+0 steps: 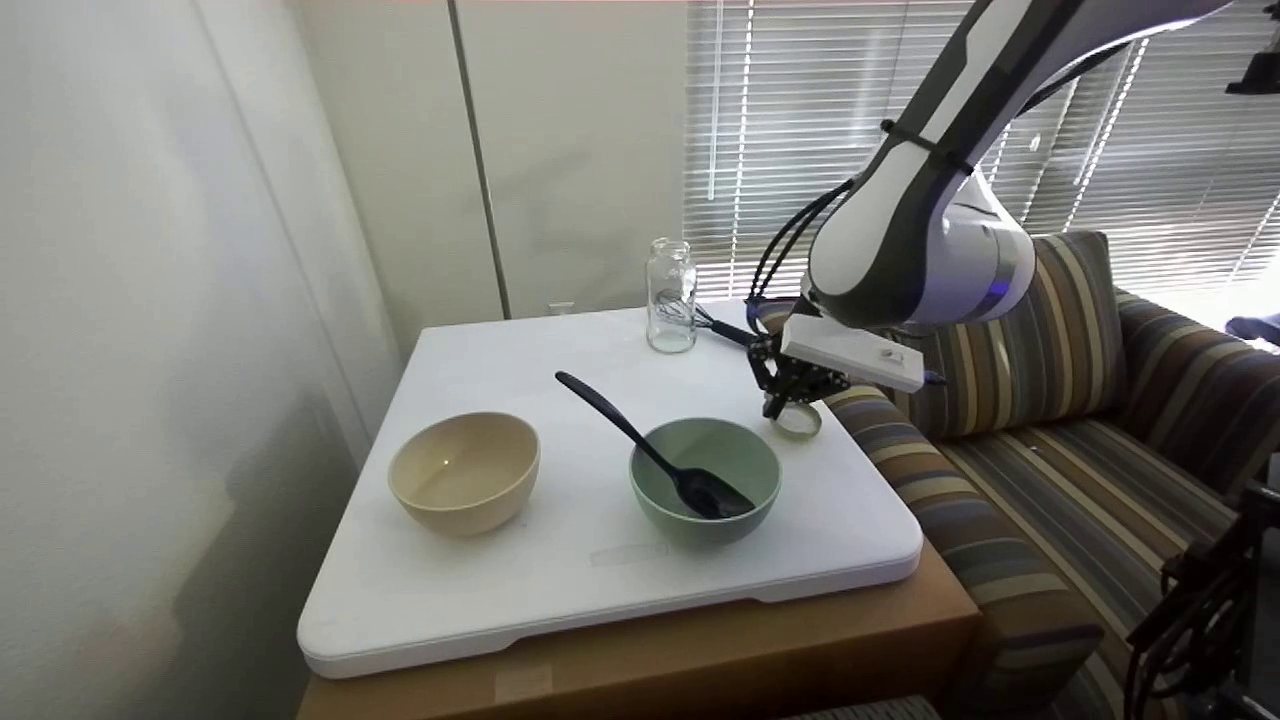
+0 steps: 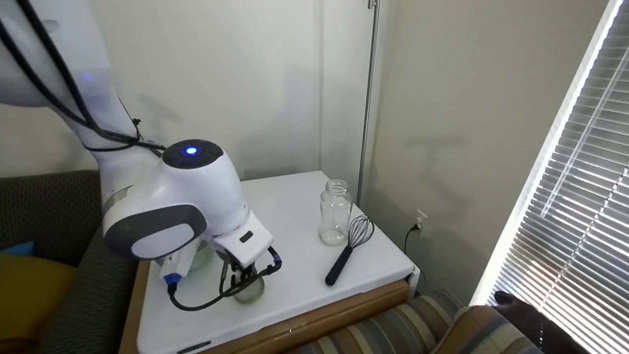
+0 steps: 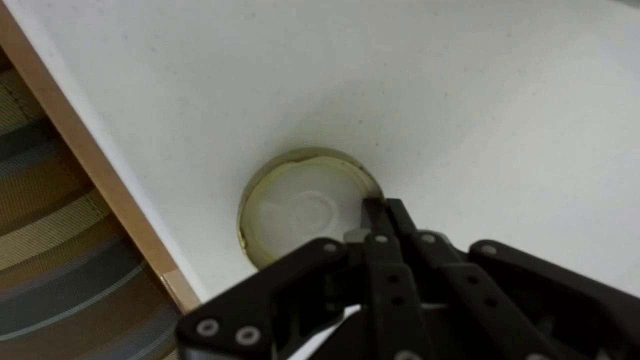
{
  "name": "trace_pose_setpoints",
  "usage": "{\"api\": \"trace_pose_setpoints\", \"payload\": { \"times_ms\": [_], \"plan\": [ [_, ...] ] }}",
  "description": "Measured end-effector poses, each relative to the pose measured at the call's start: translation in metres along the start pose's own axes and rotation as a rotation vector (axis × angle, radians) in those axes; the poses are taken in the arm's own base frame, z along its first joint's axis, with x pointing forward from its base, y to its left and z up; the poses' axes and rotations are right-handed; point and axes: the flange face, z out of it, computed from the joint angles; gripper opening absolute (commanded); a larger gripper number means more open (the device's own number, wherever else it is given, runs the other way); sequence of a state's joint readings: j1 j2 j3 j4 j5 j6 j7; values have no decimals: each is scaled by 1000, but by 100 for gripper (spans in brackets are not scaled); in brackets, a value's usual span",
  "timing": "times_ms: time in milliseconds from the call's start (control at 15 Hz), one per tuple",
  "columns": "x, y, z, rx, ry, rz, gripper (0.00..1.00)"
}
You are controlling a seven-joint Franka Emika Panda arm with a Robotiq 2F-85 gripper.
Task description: Move the lid to the right
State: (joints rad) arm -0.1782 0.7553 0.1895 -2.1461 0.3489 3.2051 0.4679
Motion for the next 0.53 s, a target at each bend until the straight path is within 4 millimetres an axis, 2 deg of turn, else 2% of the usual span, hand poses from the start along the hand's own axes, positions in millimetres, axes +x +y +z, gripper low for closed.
{"api": "trace_pose_setpoints", "payload": {
  "times_ms": [267, 533],
  "plan": [
    [-14, -31, 16, -61, -10, -70, 1],
    [-8, -49, 20, -104, 3, -91, 1]
  ]
}}
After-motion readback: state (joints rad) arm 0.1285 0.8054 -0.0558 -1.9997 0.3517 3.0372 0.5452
